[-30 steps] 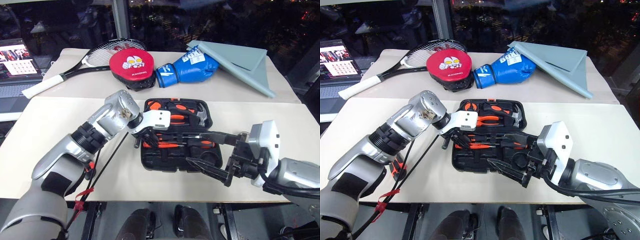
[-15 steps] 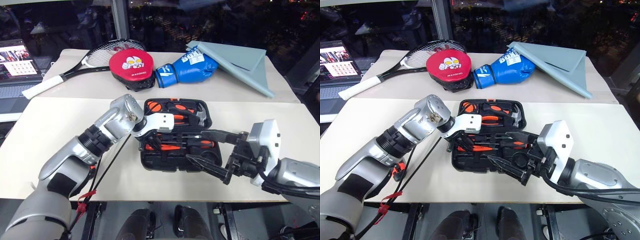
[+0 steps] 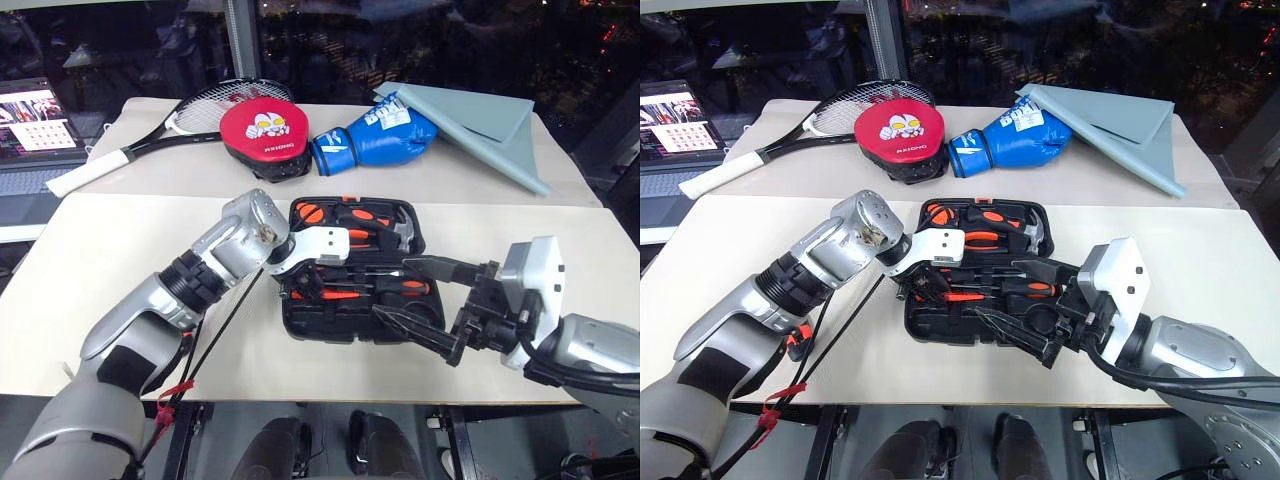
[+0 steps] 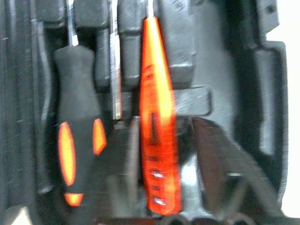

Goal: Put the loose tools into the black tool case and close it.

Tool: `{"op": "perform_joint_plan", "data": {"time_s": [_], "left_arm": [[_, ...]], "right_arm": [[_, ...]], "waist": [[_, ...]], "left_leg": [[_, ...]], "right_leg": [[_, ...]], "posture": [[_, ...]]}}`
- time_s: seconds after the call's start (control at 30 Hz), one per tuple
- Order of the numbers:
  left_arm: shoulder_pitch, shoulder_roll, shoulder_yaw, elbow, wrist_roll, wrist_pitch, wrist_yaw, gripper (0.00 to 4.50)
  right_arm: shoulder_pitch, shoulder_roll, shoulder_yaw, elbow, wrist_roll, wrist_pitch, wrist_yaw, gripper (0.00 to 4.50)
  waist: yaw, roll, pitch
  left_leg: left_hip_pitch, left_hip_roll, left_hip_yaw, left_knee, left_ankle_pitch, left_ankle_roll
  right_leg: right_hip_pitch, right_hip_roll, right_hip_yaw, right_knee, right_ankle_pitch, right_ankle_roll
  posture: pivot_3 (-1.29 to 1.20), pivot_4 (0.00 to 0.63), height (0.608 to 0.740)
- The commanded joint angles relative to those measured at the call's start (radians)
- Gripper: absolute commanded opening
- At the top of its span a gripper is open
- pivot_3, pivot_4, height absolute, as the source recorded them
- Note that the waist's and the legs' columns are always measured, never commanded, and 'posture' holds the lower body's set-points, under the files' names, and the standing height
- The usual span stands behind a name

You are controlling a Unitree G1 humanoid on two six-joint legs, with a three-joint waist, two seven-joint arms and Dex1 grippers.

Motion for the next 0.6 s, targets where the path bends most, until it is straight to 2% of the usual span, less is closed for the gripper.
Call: {"op": "perform_joint_plan", "data": {"time_s": [0.03, 0.07, 0.1, 0.13, 0.27, 0.4, 0.53, 0.6], "left_arm": [[-0.011, -0.011, 0.091, -0.005, -0.055, -0.003, 0.027, 3.93], [0.006, -0.033, 0.128, 0.031, -0.065, -0.024, 0.070, 3.93], [0.025, -0.058, 0.160, 0.066, -0.077, -0.036, 0.109, 3.40], [0.041, -0.080, 0.183, 0.092, -0.088, -0.031, 0.138, 3.20], [0.144, -0.143, 0.270, 0.076, -0.162, -0.073, 0.174, 1.66], [0.238, -0.163, 0.326, 0.053, -0.212, -0.105, 0.205, 0.19], [0.306, -0.167, 0.335, 0.031, -0.223, -0.171, 0.219, 0.08], [0.324, -0.167, 0.308, 0.045, -0.194, -0.191, 0.241, 0.08]], "right_arm": [[0.001, 0.004, -0.028, -0.009, 0.006, -0.032, 0.008, 4.50], [0.001, 0.005, -0.026, -0.007, 0.008, -0.030, 0.008, 4.50], [0.002, 0.004, -0.026, -0.005, 0.008, -0.029, 0.009, 4.50], [0.002, 0.004, -0.027, -0.003, 0.008, -0.028, 0.010, 4.50], [0.013, -0.011, -0.024, 0.008, -0.022, -0.014, 0.014, 4.50], [0.023, -0.016, -0.023, 0.028, -0.067, -0.001, -0.005, 4.50], [0.035, -0.021, -0.037, 0.027, -0.055, -0.003, 0.001, 4.50], [0.041, -0.025, -0.041, 0.025, -0.052, -0.002, 0.005, 4.50]], "waist": [[0.000, 0.000, 0.000], [0.002, 0.000, 0.000], [0.004, 0.000, 0.000], [0.005, 0.000, 0.000], [0.002, 0.000, 0.000], [0.000, 0.000, 0.000], [0.001, 0.000, 0.000], [0.003, 0.000, 0.000]], "left_leg": [[0.000, 0.000, 0.000, 0.000, 0.000, 0.000], [0.000, 0.000, 0.000, 0.001, 0.000, 0.000], [0.000, 0.000, 0.000, 0.001, 0.000, 0.000], [0.000, 0.000, -0.001, 0.001, 0.000, 0.000], [0.000, 0.000, -0.001, 0.002, 0.000, 0.000], [0.000, 0.000, -0.001, 0.002, 0.000, 0.000], [0.000, 0.000, -0.001, 0.002, 0.000, -0.002], [0.000, 0.000, -0.001, 0.002, -0.004, -0.008]], "right_leg": [[0.000, 0.000, 0.000, 0.000, 0.000, 0.000], [0.000, 0.000, 0.000, 0.000, 0.000, 0.000], [0.000, 0.000, 0.000, 0.000, 0.000, 0.000], [0.001, 0.000, -0.001, 0.000, 0.000, 0.000], [0.001, 0.000, 0.000, 0.000, 0.001, 0.001], [0.000, 0.000, 0.000, 0.001, 0.001, 0.001], [0.001, 0.000, 0.000, 0.000, 0.001, 0.001], [0.001, 0.000, 0.000, 0.000, 0.001, 0.001]], "posture": [[0.00, 0.150, 0.732], [0.00, 0.150, 0.732], [0.00, 0.150, 0.732], [0.00, 0.150, 0.732], [0.00, 0.150, 0.732], [0.00, 0.150, 0.732], [0.00, 0.150, 0.732], [0.00, 0.150, 0.732]]}}
